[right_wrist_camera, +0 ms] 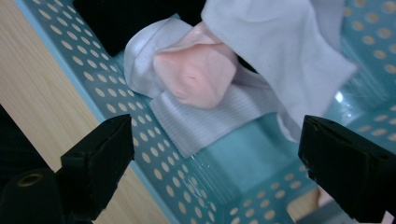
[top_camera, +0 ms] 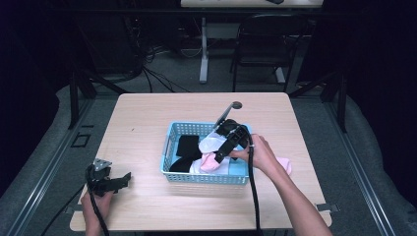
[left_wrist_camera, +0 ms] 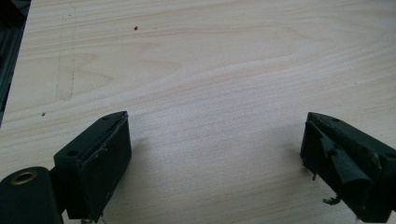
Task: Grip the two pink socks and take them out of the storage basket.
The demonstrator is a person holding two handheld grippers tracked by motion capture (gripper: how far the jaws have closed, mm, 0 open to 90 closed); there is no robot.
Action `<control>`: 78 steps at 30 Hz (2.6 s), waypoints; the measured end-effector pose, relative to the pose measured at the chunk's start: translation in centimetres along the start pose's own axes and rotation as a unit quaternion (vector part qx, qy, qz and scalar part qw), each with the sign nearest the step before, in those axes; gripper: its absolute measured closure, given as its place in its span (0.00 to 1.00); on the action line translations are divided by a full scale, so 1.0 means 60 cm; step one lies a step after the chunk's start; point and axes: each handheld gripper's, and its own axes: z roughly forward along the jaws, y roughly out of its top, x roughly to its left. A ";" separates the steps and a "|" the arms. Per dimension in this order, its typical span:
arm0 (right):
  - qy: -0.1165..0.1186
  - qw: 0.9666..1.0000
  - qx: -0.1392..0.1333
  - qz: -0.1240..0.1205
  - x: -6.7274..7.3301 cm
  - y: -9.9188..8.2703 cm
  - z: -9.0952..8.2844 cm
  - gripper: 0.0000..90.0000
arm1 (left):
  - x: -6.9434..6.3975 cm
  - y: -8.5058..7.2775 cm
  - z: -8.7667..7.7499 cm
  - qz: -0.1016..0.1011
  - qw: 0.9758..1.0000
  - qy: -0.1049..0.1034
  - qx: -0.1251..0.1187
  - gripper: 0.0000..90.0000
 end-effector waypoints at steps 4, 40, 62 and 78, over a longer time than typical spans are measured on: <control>0.011 1.000 0.018 -0.001 0.006 0.017 0.037 0.16 | 0.000 0.000 0.000 -0.001 1.000 0.000 0.000 0.10; 0.004 0.999 0.045 0.022 -0.004 0.033 0.096 0.96 | 0.000 0.000 0.000 0.000 1.000 0.000 0.000 0.10; -0.032 0.998 -0.054 -0.004 0.011 0.039 -0.069 0.97 | 0.000 0.000 0.000 0.000 1.000 0.000 0.000 0.10; -0.051 0.993 -0.104 0.001 0.013 0.018 -0.180 0.97 | 0.000 0.000 0.000 0.000 1.000 0.000 0.000 0.10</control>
